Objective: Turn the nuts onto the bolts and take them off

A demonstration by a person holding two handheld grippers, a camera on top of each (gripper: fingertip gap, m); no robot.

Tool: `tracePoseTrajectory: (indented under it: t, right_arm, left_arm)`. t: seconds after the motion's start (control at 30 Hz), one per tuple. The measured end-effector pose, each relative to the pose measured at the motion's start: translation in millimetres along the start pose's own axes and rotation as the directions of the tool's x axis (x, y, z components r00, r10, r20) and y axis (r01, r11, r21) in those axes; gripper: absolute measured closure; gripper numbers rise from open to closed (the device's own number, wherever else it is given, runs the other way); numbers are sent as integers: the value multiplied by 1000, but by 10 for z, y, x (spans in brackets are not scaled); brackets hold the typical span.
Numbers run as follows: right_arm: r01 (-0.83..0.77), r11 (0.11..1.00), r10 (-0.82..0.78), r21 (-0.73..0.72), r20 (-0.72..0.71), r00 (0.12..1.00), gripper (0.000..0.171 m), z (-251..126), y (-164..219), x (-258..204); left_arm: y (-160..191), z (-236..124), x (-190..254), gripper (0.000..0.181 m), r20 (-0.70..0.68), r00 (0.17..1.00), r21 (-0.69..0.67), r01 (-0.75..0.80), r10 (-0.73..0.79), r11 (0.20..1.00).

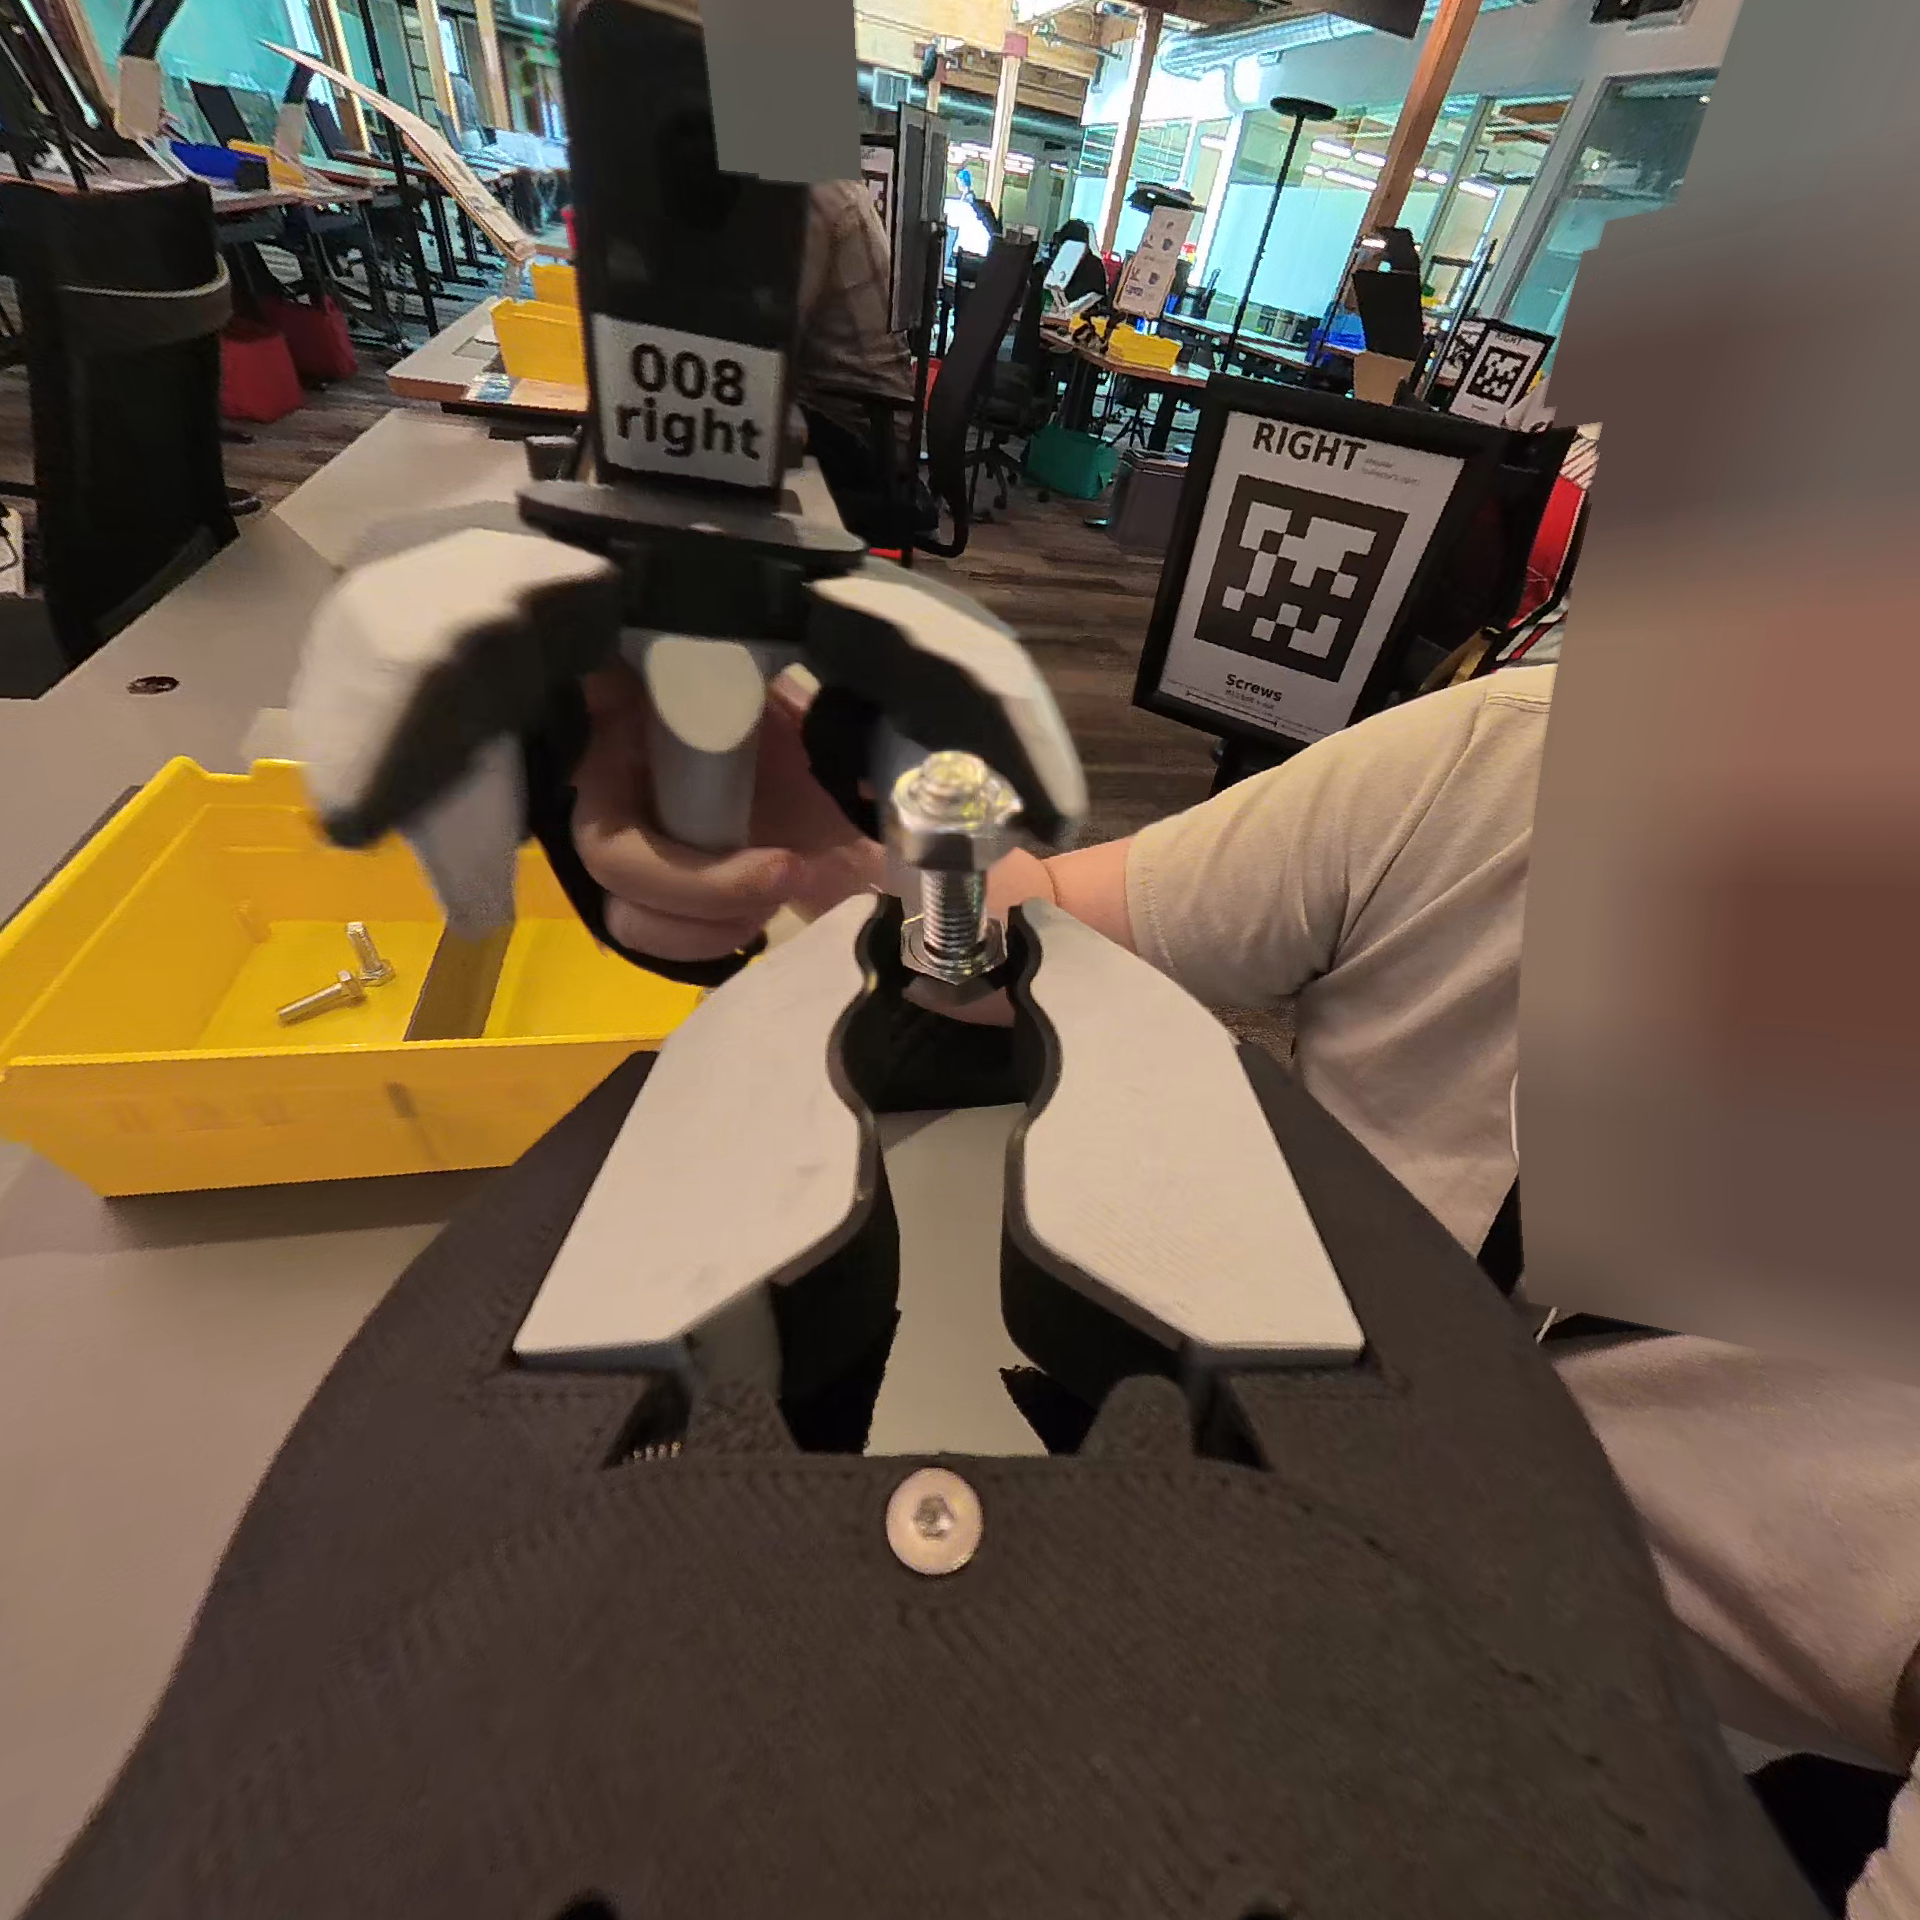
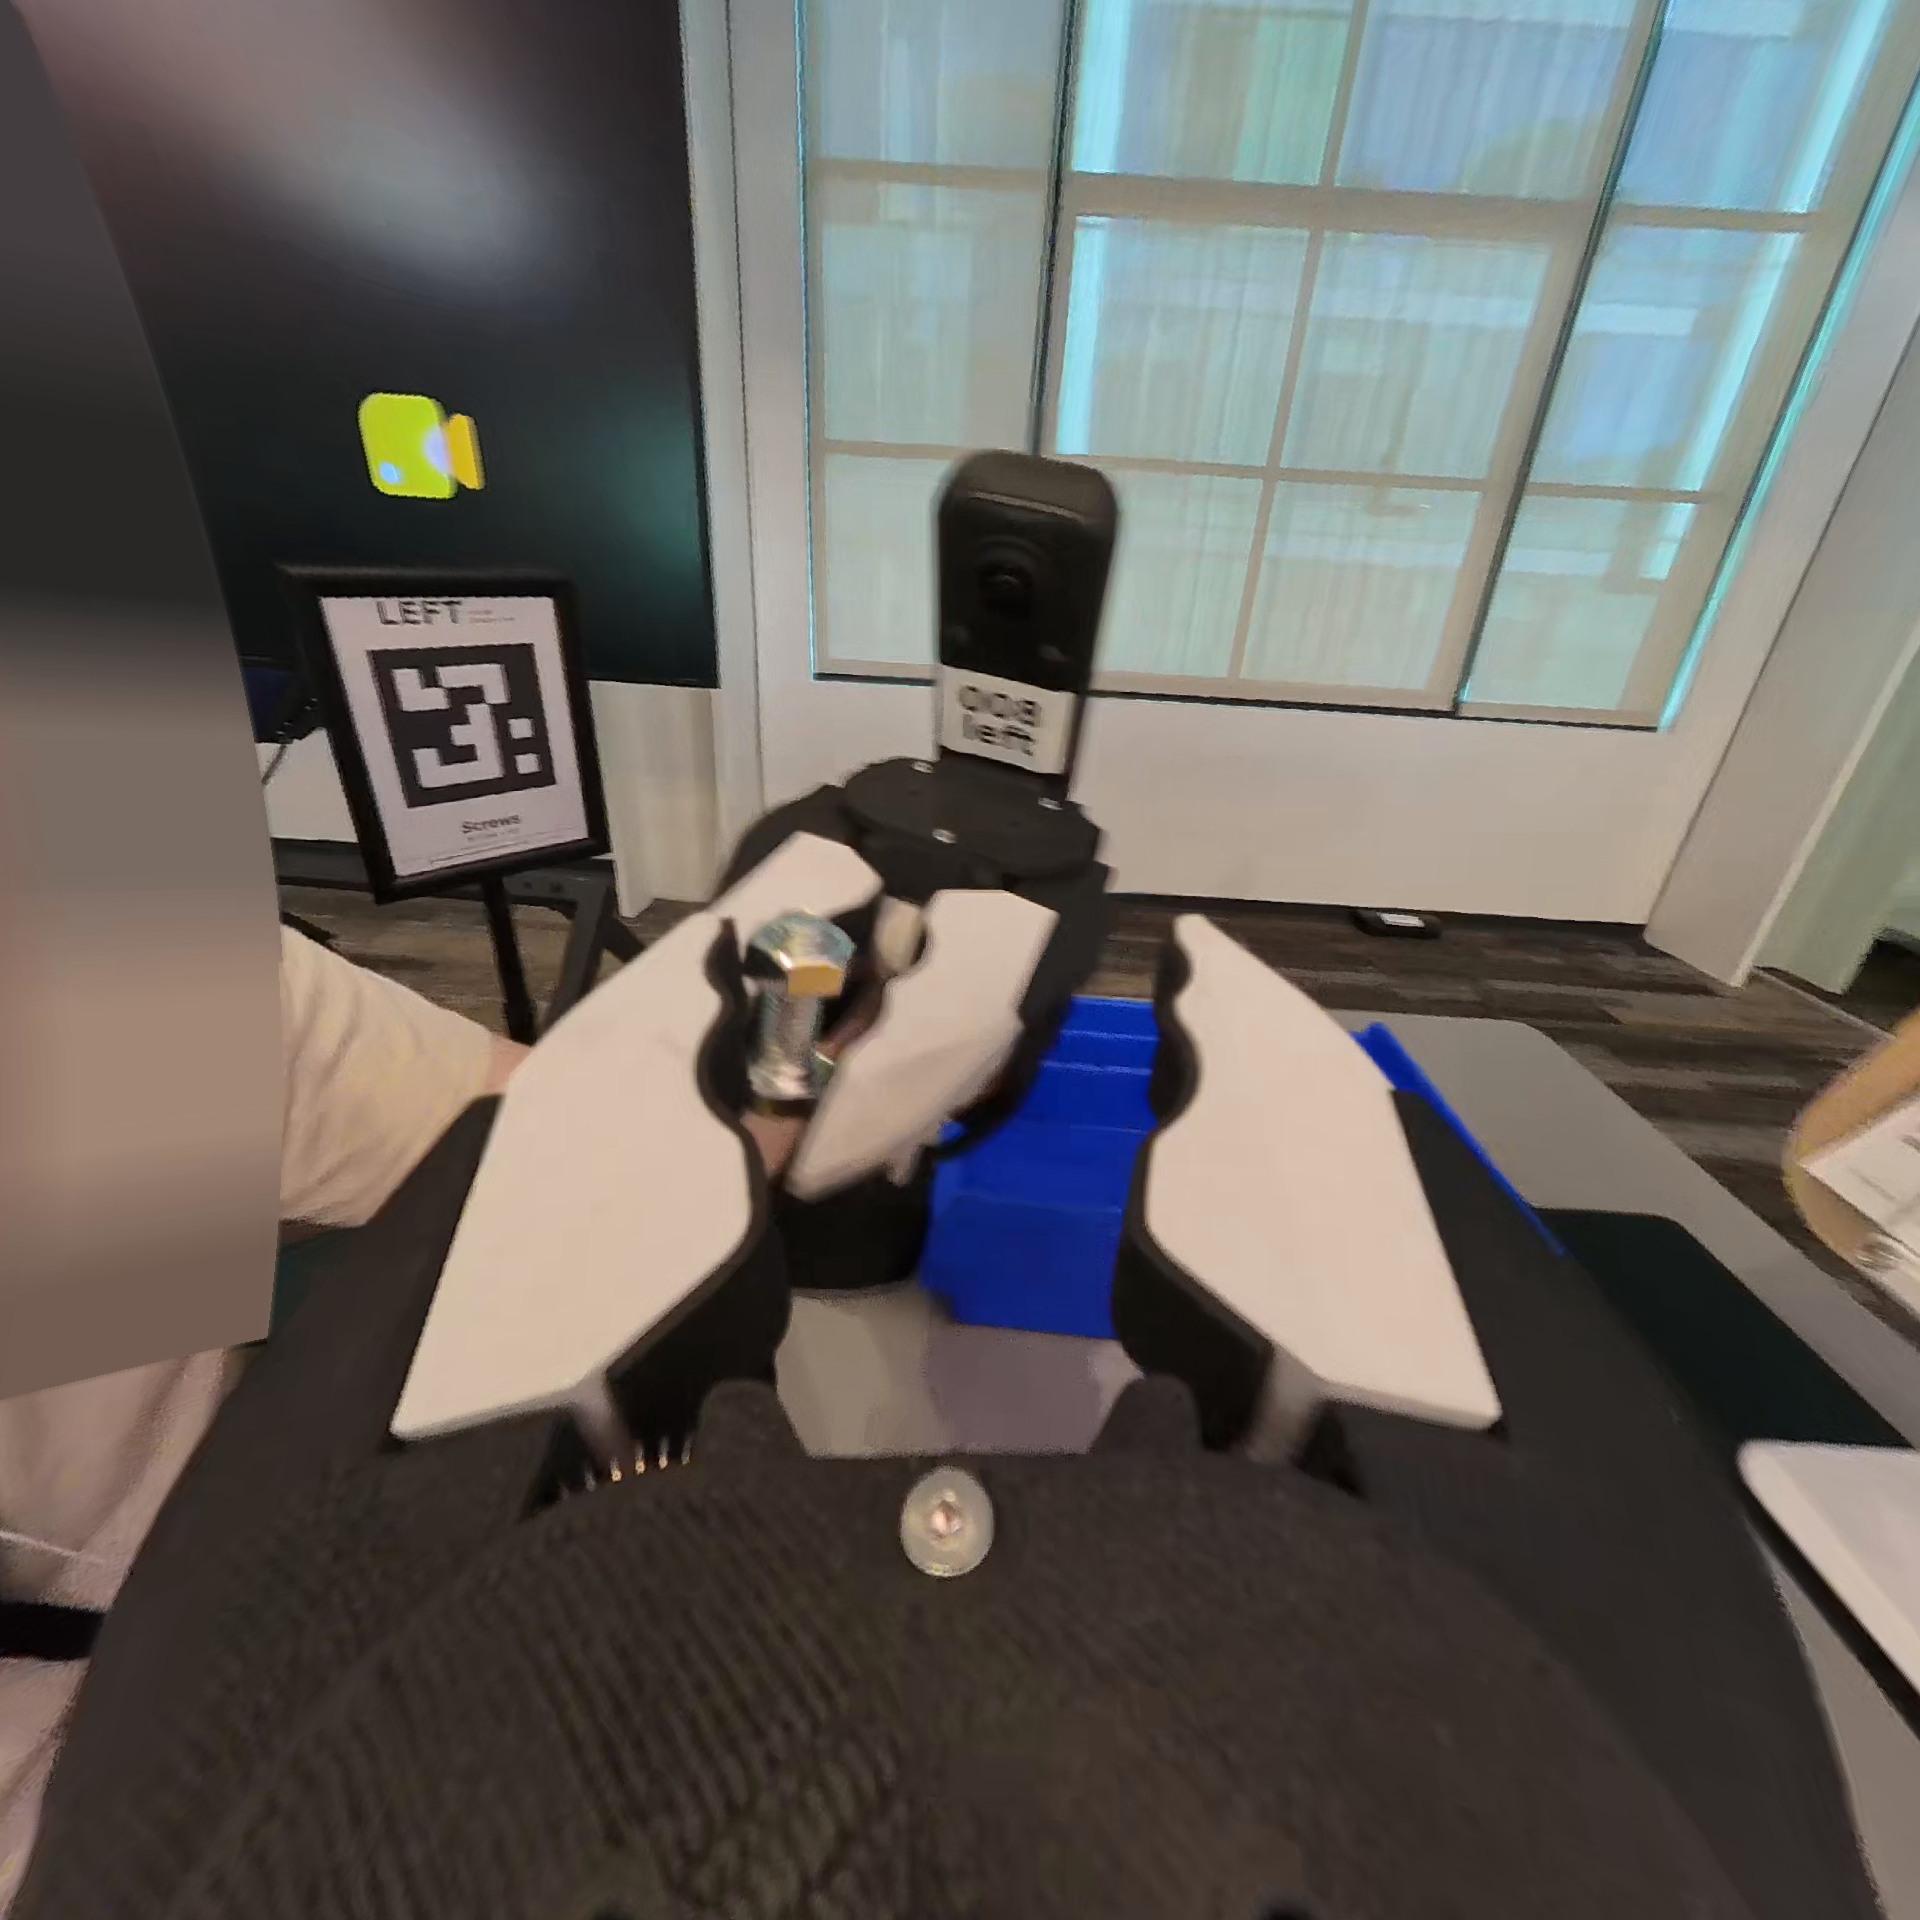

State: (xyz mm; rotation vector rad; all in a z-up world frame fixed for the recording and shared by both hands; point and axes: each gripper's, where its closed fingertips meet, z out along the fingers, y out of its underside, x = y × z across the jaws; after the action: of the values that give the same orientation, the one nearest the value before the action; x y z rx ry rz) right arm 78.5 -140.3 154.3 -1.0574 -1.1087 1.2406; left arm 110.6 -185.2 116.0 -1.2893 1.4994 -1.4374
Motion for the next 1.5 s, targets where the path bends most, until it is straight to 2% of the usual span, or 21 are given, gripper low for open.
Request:
tracePoseTrajectory:
  t: [0.13, 0.33, 0.4, 0.43, 0.47, 0.53, 0.73, 0.83, 0.93, 1.17, 1.27, 1.37, 1.5]
  right_arm:
    - [-102, 994, 103, 50, -26, 994, 97, -236, -80, 233]
    - [27, 999, -26, -17, 32, 999, 96, 67, -36, -182]
    - [26, 999, -26, -34, -13, 1000, 99, 13, 10, -34]
    - [1, 1000, -2, -18, -41, 999, 96, -65, 7, 92]
    - [-51, 999, 52, 12, -56, 997, 103, -154, -17, 206]
    - [-130, 990, 133, 47, -51, 990, 103, -261, -61, 307]
    - [18, 999, -18, -30, 21, 1000, 102, 77, -17, -165]
    - [23, 999, -25, -47, -37, 999, 103, 9, 53, 33]
    - [-104, 994, 105, 34, -27, 994, 107, -192, -35, 227]
    - [11, 1000, -11, -2, 26, 1000, 107, 26, -88, -176]
    - [19, 999, -21, -31, -50, 999, 109, -20, -5, 28]
    - [-50, 998, 54, 32, -121, 991, 114, -245, -57, 336]
    - [-24, 999, 25, 44, -37, 999, 112, -173, -141, 93]
  left_arm:
    - [-36, -50, 2, 163, 13, 1000, 14, 0, -1, 1000]
    - [16, -9, -34, 163, 25, 1000, -15, 0, 1, 1000]
    - [10, -13, -22, 163, 21, 1000, -11, 1, -1, 1000]
    - [7, -22, -29, 163, 32, 999, -12, 1, -1, 1000]
    - [3, -36, -31, 163, 39, 999, -13, -4, 5, 1000]
    - [-16, -49, 0, 163, 30, 1000, -7, -5, 5, 1000]
    - [41, -16, -51, 163, 43, 999, -36, 9, -7, 999]
    - [39, -15, -48, 163, 42, 999, -32, 16, -14, 999]
    - [19, -38, -31, 163, 43, 999, -26, 14, -13, 1000]
    - [58, -18, -76, 163, 57, 998, -45, 19, -16, 999]
    - [62, -11, -72, 163, 59, 998, -47, 18, -15, 999]
    - [41, -27, -42, 163, 58, 998, -43, 8, -5, 999]
    - [57, -19, -44, 163, 62, 998, -56, 4, -1, 998]
